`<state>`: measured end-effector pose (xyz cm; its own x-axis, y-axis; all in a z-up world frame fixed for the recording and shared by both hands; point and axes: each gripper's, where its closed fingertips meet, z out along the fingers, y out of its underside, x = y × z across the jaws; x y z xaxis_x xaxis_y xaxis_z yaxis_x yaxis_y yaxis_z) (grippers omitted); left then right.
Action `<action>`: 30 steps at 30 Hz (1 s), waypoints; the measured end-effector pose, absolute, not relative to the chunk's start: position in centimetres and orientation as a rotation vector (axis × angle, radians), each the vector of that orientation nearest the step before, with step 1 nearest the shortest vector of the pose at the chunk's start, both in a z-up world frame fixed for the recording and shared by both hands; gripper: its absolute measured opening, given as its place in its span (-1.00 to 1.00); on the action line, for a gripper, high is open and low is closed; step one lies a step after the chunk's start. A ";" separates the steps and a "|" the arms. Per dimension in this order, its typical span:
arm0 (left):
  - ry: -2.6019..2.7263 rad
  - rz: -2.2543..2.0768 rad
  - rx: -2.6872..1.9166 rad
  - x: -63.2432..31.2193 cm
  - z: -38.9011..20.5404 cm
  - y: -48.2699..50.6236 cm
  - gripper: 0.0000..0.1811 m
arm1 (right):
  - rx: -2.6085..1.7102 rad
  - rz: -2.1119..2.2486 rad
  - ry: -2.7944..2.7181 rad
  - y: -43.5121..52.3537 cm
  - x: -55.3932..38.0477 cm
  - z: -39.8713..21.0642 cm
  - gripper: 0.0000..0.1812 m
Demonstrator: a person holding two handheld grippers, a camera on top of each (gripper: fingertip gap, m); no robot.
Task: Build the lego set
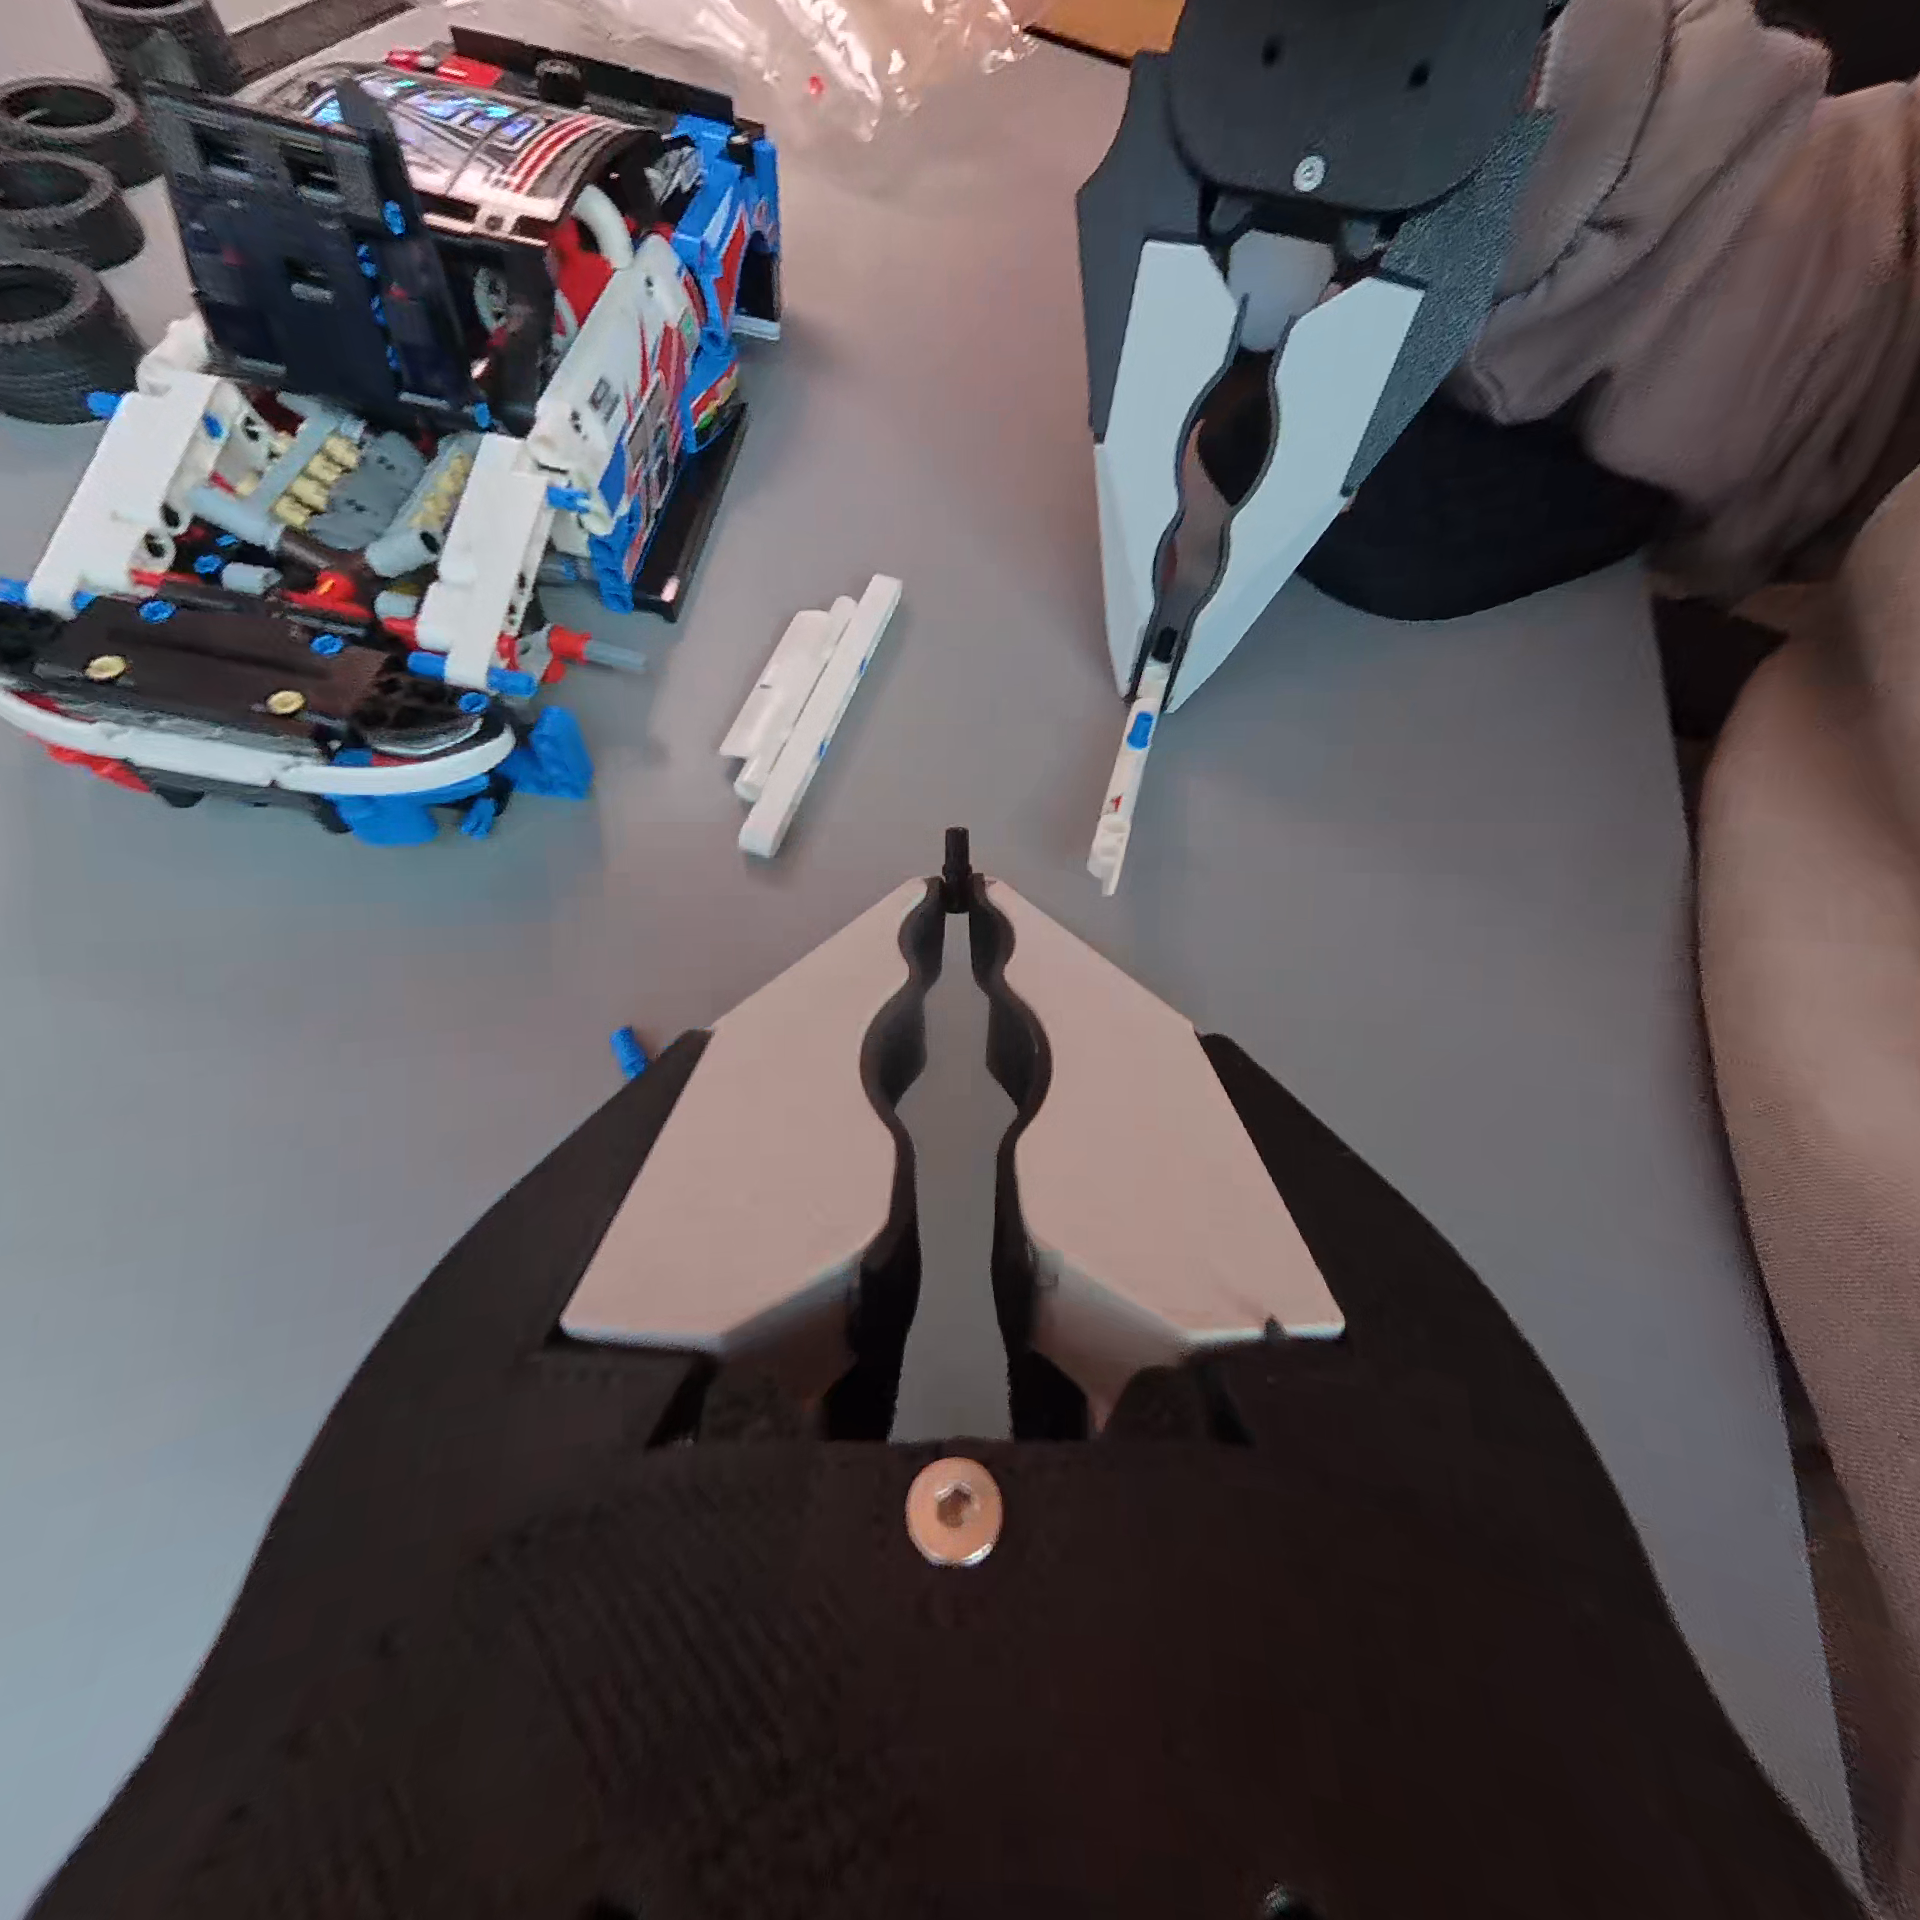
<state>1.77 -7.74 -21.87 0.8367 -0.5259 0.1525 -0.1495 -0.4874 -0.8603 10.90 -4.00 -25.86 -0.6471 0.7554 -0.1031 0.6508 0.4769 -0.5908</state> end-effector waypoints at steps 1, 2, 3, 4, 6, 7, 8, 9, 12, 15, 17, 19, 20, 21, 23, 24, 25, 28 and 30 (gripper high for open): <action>0.510 -0.527 -2.056 2.5 -21.9 -7.8 -0.98 | -1.208 0.899 -2.555 -4.1 10.9 -25.9 -0.95; 0.526 -0.549 -2.062 3.0 -22.1 -7.8 -0.98 | -1.186 0.890 -2.572 -4.2 10.9 -25.9 -0.95; 0.537 -0.556 -2.077 3.4 -22.5 -7.7 -0.98 | -1.148 0.877 -2.596 -4.3 10.9 -25.9 -0.95; 0.557 -0.562 -2.097 3.8 -23.0 -7.8 -0.98 | -1.106 0.862 -2.619 -4.4 10.9 -25.9 -0.95; 0.617 -0.572 -2.125 4.8 -23.7 -8.1 -0.98 | -1.034 0.829 -2.662 -4.6 10.9 -25.9 -0.95; 0.646 -0.574 -2.131 5.3 -24.0 -8.3 -0.98 | -0.997 0.808 -2.678 -4.6 10.7 -26.0 -0.95; 0.672 -0.581 -2.134 5.8 -24.1 -8.5 -0.98 | -0.965 0.780 -2.688 -4.6 10.5 -26.0 -0.95; 0.689 -0.582 -2.134 6.2 -24.1 -8.6 -0.98 | -0.941 0.751 -2.689 -4.5 10.1 -26.0 -0.94; 0.735 -0.574 -2.144 7.2 -24.5 -9.0 -0.98 | -0.895 0.717 -2.672 -4.6 8.7 -25.9 -0.91; 0.771 -0.567 -2.138 8.1 -24.7 -9.1 -0.98 | -0.888 0.713 -2.584 -4.6 6.7 -25.8 -0.85; 0.784 -0.559 -2.127 8.6 -24.6 -9.1 -0.98 | -0.881 0.729 -2.535 -4.9 5.9 -25.7 -0.83; 0.787 -0.544 -2.111 8.9 -24.4 -9.0 -0.98 | -0.884 0.744 -2.485 -5.0 5.2 -25.7 -0.83; 0.787 -0.540 -2.107 8.9 -24.4 -9.0 -0.98 | -0.902 0.747 -2.443 -4.9 4.7 -25.6 -0.85; 0.795 -0.535 -2.119 8.9 -24.6 -9.1 -0.98 | -0.916 0.758 -2.415 -4.9 4.4 -25.5 -0.85; 0.810 -0.523 -2.122 8.9 -24.8 -9.2 -0.98 | -0.927 0.785 -2.391 -4.9 4.2 -25.4 -0.85; 0.812 -0.521 -2.120 8.9 -24.7 -9.2 -0.98 | -0.944 0.786 -2.373 -4.7 4.0 -25.3 -0.85; 0.809 -0.521 -2.121 8.8 -24.7 -9.2 -0.98 | -0.962 0.788 -2.354 -4.5 3.8 -25.3 -0.84; 0.786 -0.542 -2.103 8.7 -24.2 -9.2 -0.98 | -0.994 0.767 -2.299 -3.6 3.4 -24.9 -0.84; 0.749 -0.540 -2.079 8.1 -23.5 -8.9 -0.98 | -1.021 0.795 -2.277 -3.4 3.7 -24.2 -0.84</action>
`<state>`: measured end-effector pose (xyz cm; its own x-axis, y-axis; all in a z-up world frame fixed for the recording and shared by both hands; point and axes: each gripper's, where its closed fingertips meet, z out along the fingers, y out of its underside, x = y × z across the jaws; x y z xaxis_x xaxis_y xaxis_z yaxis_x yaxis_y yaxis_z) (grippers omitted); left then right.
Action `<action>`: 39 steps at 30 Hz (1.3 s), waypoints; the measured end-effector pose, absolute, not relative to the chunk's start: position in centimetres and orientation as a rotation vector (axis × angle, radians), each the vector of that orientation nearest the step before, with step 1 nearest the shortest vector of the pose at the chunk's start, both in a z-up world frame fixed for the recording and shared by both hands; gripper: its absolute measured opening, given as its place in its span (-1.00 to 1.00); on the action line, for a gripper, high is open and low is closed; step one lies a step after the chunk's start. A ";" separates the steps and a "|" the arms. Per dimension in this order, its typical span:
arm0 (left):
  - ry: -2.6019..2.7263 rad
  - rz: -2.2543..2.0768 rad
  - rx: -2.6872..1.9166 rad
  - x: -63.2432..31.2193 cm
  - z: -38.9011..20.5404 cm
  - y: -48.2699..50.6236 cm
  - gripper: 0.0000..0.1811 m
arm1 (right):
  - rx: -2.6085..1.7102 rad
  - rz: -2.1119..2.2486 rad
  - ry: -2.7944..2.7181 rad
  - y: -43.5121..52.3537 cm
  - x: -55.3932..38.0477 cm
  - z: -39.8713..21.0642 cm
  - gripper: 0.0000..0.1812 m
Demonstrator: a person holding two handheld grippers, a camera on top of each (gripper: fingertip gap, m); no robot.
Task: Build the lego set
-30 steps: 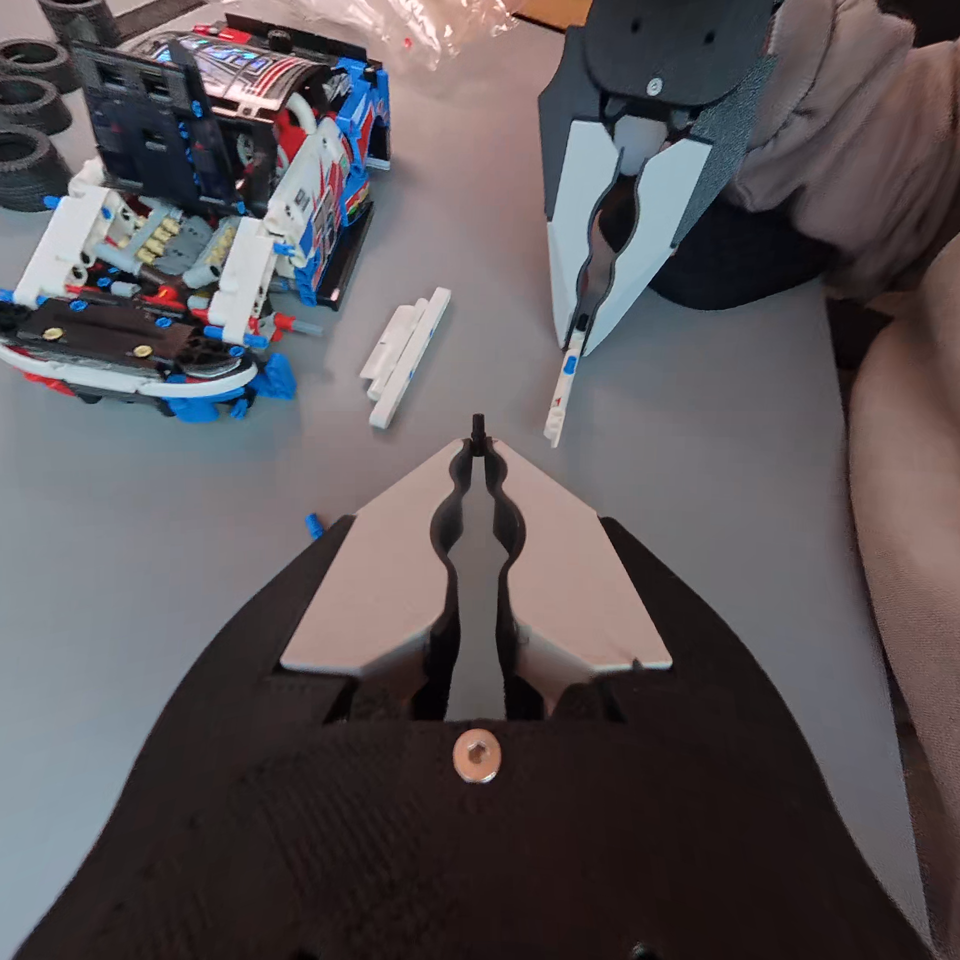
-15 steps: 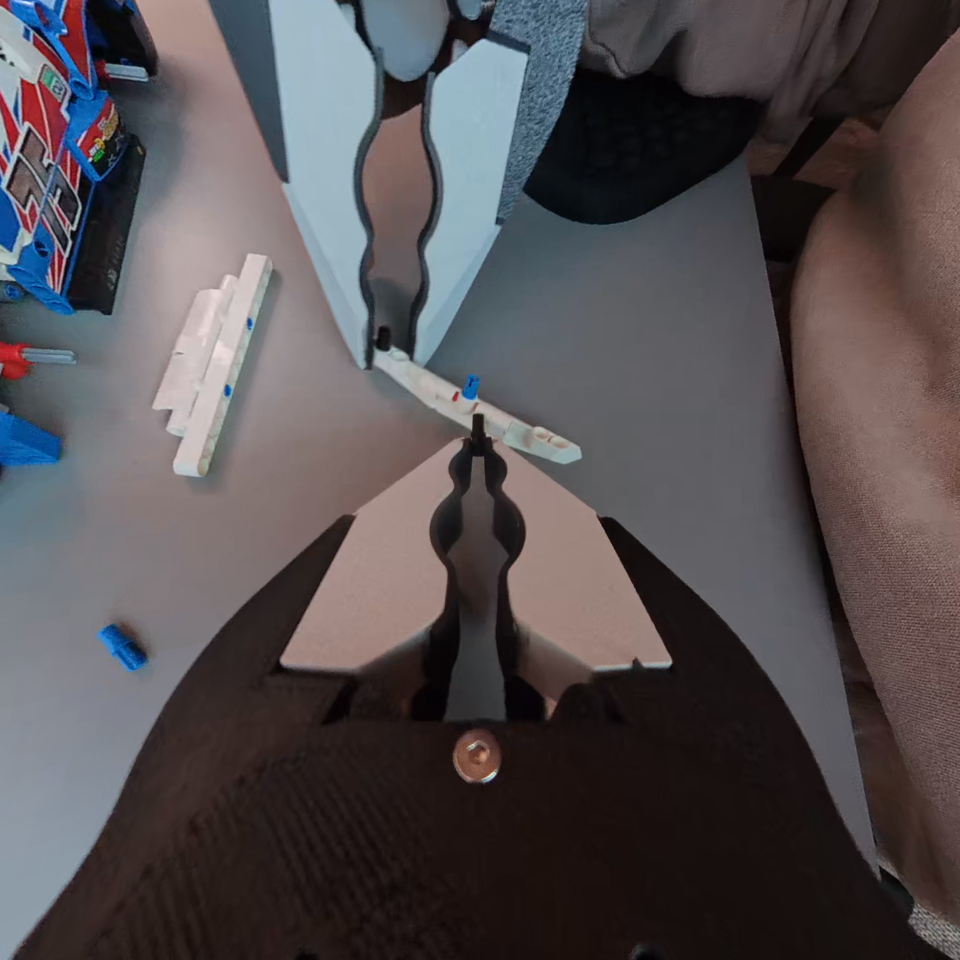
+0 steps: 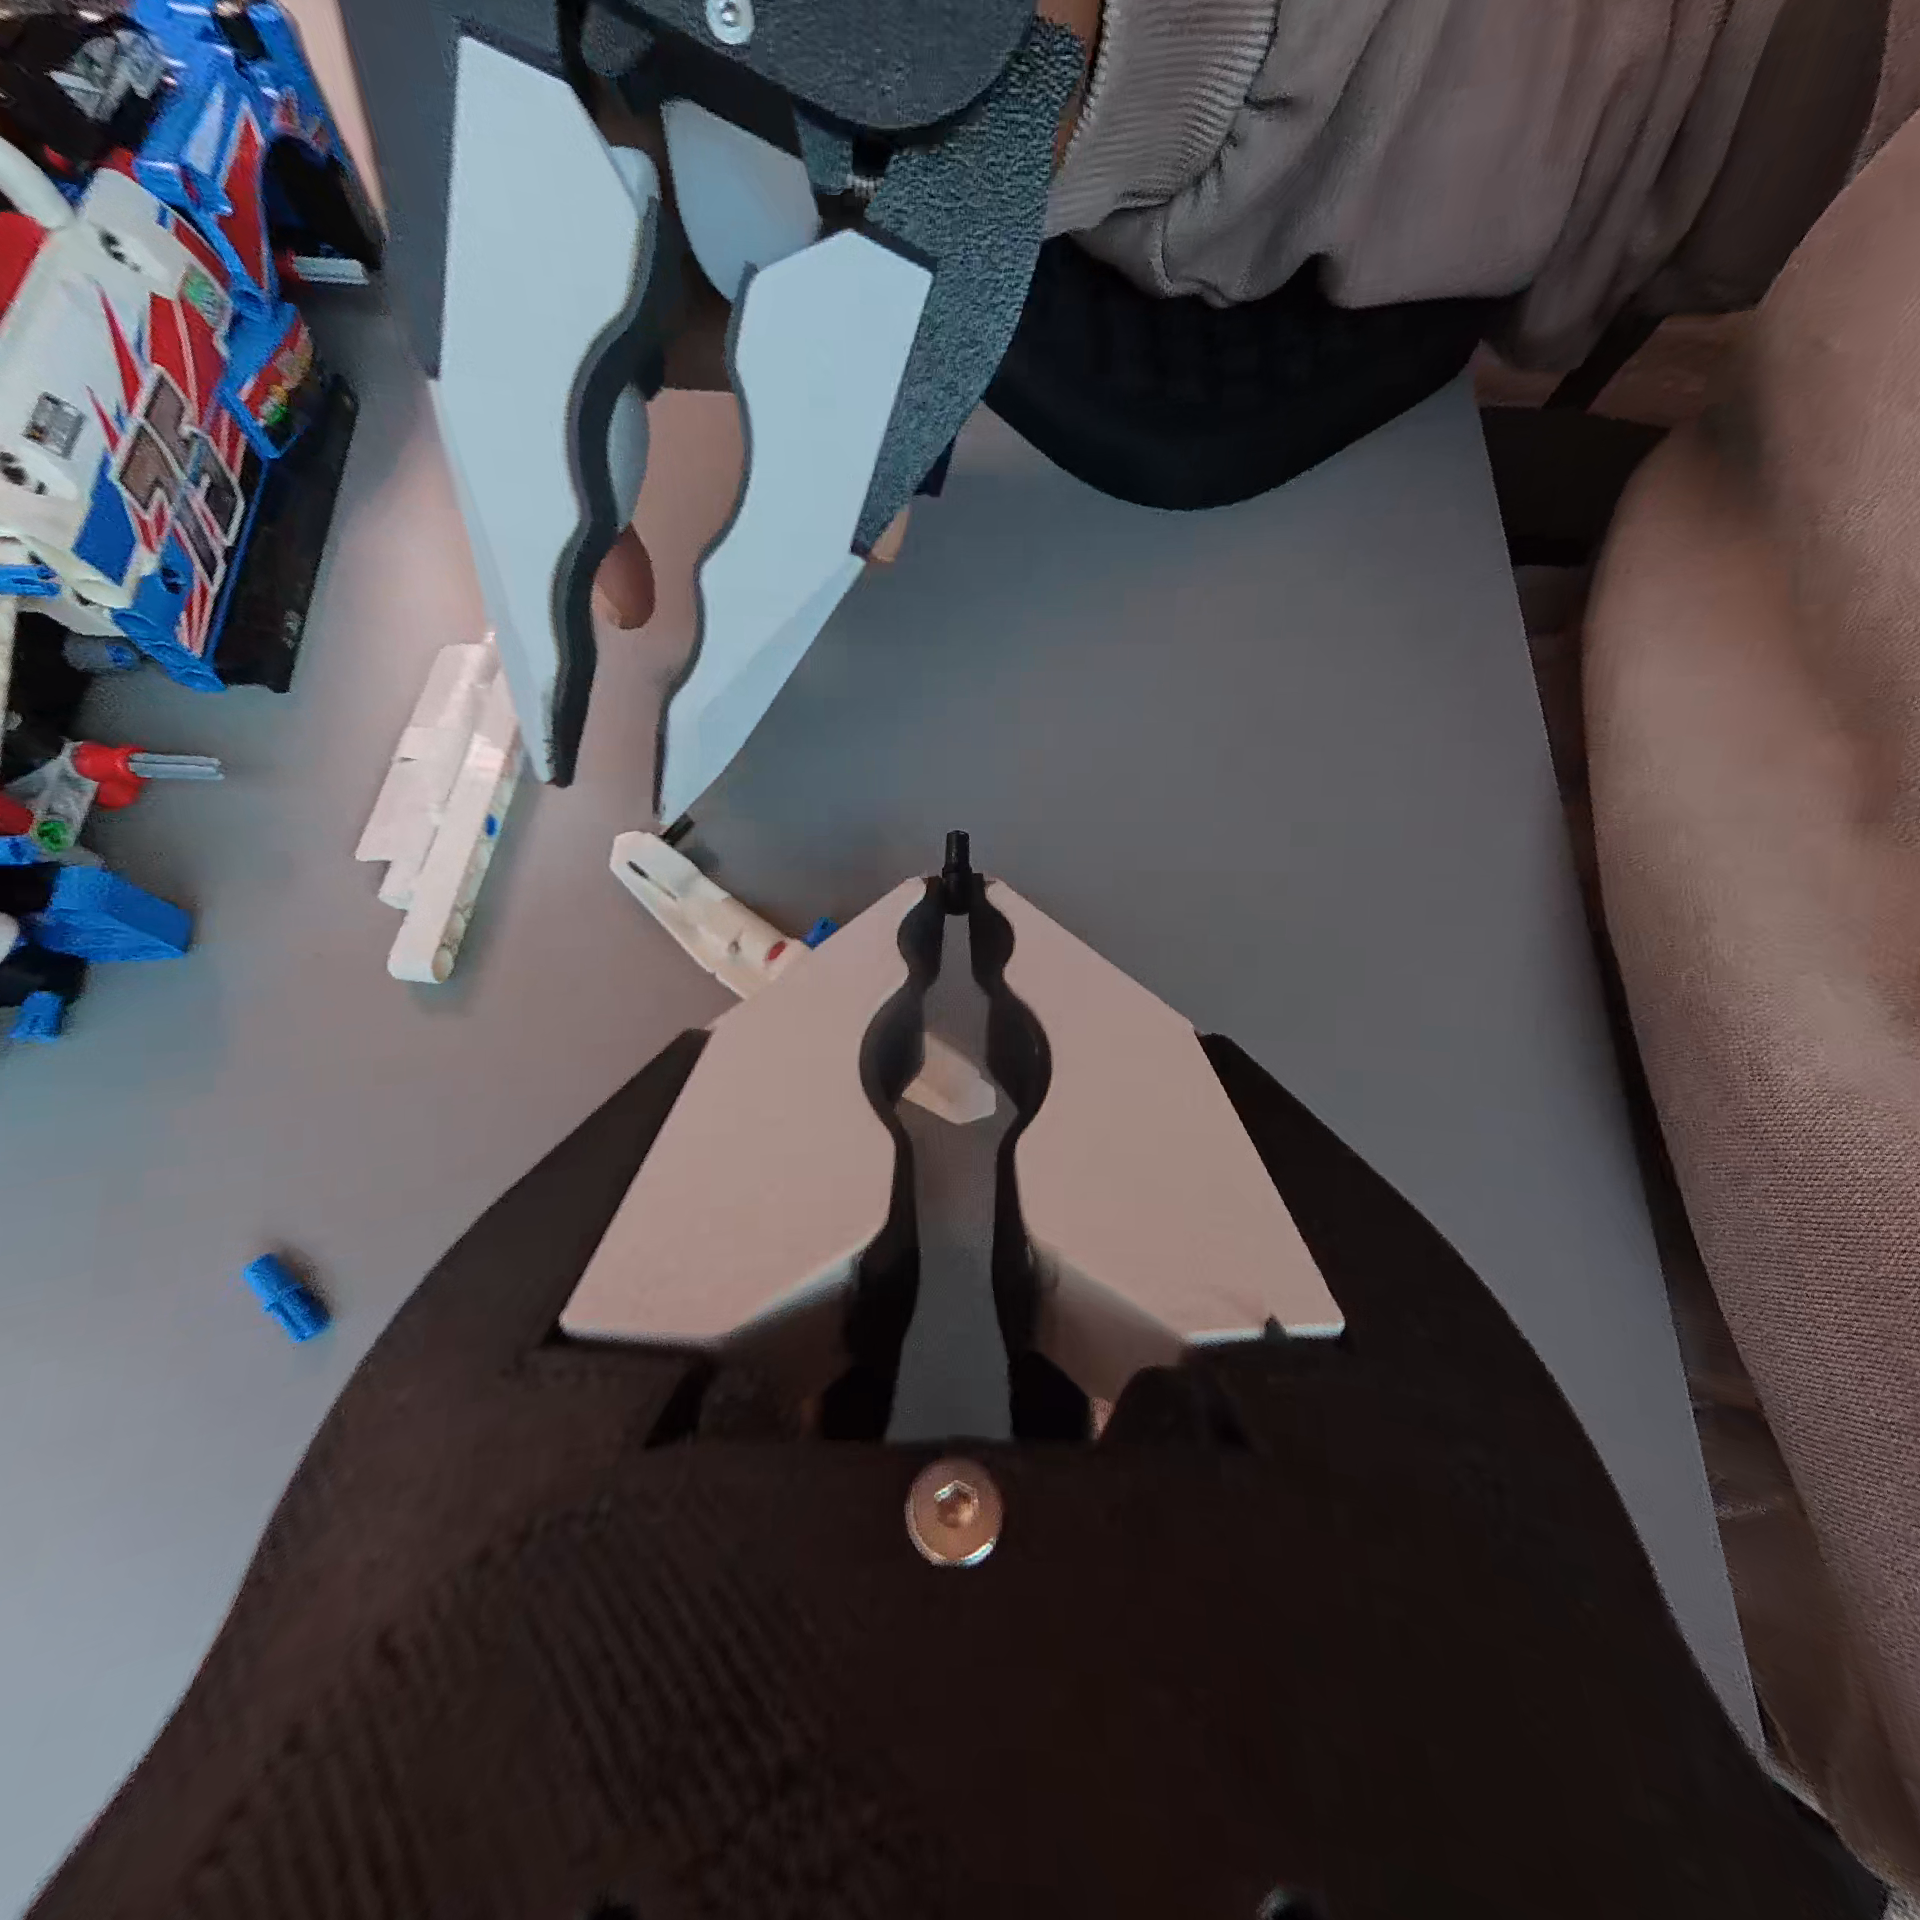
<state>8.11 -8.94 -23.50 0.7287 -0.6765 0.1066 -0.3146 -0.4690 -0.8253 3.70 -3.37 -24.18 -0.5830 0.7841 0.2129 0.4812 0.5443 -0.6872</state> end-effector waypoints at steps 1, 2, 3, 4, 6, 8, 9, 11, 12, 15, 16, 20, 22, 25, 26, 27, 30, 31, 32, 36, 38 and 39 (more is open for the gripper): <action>0.726 -0.538 -2.069 7.7 -23.1 -8.8 -0.98 | -1.029 0.848 -2.279 -3.7 4.1 -23.7 -0.84; 0.704 -0.534 -2.061 7.3 -22.8 -8.7 -0.98 | -1.017 0.926 -2.297 -4.4 4.8 -23.1 -0.83; 0.683 -0.531 -2.050 6.9 -22.5 -8.6 -0.98 | -0.986 1.010 -2.319 -5.3 5.6 -22.6 -0.82; 0.665 -0.541 -2.036 6.6 -22.1 -8.6 -0.98 | -0.939 1.085 -2.331 -6.2 6.4 -22.0 -0.79; 0.637 -0.572 -2.003 6.5 -21.5 -8.6 -0.98 | -0.871 1.196 -2.330 -7.6 7.2 -21.3 -0.76; 0.637 -0.588 -1.971 6.6 -20.9 -8.6 -0.98 | -0.846 1.264 -2.305 -8.6 7.2 -20.8 -0.76; 0.647 -0.590 -1.960 6.8 -20.8 -8.6 -0.98 | -0.831 1.289 -2.296 -9.0 7.2 -20.6 -0.76; 0.675 -0.579 -1.947 7.1 -20.7 -8.7 -0.98 | -0.816 1.318 -2.278 -9.5 7.0 -20.3 -0.80; 0.686 -0.572 -1.941 7.2 -20.7 -8.8 -0.98 | -0.810 1.316 -2.266 -9.5 6.8 -20.3 -0.84; 0.693 -0.573 -1.928 7.4 -20.4 -8.9 -0.98 | -0.780 1.296 -2.260 -9.6 6.7 -20.3 -0.93; 0.692 -0.582 -1.919 7.4 -20.3 -9.0 -0.98 | -0.778 1.291 -2.260 -9.6 6.7 -20.4 -0.93; 0.682 -0.599 -1.905 7.4 -19.9 -9.0 -0.98 | -0.770 1.299 -2.237 -9.6 6.7 -20.1 -0.96; 0.680 -0.605 -1.900 7.4 -19.8 -9.1 -0.98 | -0.761 1.304 -2.230 -9.6 6.7 -19.9 -0.96; 0.669 -0.626 -1.893 7.4 -19.7 -9.1 -0.97 | -0.760 1.315 -2.226 -9.6 6.7 -19.8 -0.97; 0.666 -0.630 -1.890 7.4 -19.7 -9.1 -0.97 | -0.765 1.316 -2.233 -9.5 6.8 -19.8 -0.97; 0.663 -0.623 -1.894 7.3 -19.8 -9.0 -0.93 | -0.771 1.317 -2.245 -9.4 7.0 -19.8 -0.97; 0.665 -0.589 -1.982 6.1 -21.2 -8.8 -0.77 | -0.795 1.272 -2.292 -8.3 7.4 -20.3 -0.97; 0.675 -0.544 -2.053 5.2 -22.2 -8.8 -0.75 | -0.818 1.230 -2.318 -7.6 7.6 -20.8 -0.97; 0.707 -0.474 -2.134 4.0 -23.4 -9.1 -0.75 | -0.843 1.182 -2.322 -6.7 7.5 -21.2 -0.97; 0.834 -0.380 -2.281 2.4 -25.7 -10.7 -0.85 | -0.922 1.123 -2.313 -4.4 7.8 -22.1 -0.97; 0.888 -0.419 -2.280 3.7 -25.9 -10.9 -0.92 | -0.935 1.111 -2.302 -3.9 7.8 -22.1 -0.97; 0.921 -0.419 -2.268 4.5 -25.9 -10.7 -0.94 | -0.935 1.110 -2.294 -3.7 7.7 -22.0 -0.97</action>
